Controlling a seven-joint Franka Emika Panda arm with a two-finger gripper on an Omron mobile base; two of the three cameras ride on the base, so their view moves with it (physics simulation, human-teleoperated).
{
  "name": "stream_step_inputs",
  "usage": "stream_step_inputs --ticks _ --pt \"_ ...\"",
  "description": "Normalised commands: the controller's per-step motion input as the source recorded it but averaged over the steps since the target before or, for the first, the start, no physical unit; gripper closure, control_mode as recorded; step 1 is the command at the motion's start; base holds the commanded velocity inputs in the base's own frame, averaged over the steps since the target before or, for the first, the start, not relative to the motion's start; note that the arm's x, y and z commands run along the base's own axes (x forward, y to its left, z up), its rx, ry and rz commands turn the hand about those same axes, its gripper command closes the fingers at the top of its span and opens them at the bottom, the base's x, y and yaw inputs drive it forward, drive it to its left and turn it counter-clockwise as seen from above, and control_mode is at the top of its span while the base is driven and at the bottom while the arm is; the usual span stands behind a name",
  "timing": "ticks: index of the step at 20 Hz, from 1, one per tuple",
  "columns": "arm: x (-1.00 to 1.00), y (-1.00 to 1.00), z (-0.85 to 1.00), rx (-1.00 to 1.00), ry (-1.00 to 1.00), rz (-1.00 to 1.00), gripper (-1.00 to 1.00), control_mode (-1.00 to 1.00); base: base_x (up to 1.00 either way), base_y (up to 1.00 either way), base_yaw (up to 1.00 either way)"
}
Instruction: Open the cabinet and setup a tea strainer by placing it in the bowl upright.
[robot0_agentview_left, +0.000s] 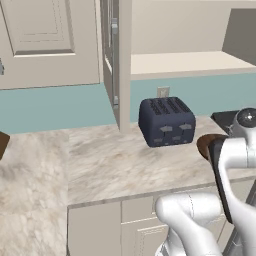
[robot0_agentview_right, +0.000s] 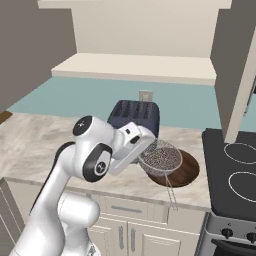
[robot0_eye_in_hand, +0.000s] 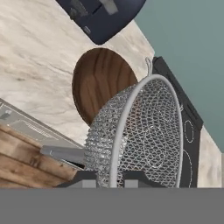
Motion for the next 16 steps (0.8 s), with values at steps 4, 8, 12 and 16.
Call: stream_step_inputs --ticks 4,8,12,16 --pt "0.54 -0.22 -0.39 0.0 0.0 0.01 1.0 -1.0 0.0 0.0 0.0" --pt "0.47 -0.11 -0.53 0.0 0.0 0.0 1.0 -1.0 0.0 0.0 0.0" --pt "0.44 -0.07 -0.56 0.0 0.03 0.0 1.0 -1.0 0.0 0.0 0.0" --pt "0.44 -0.25 -0.45 0.0 0.0 0.0 1.0 -1.0 0.0 0.0 0.0"
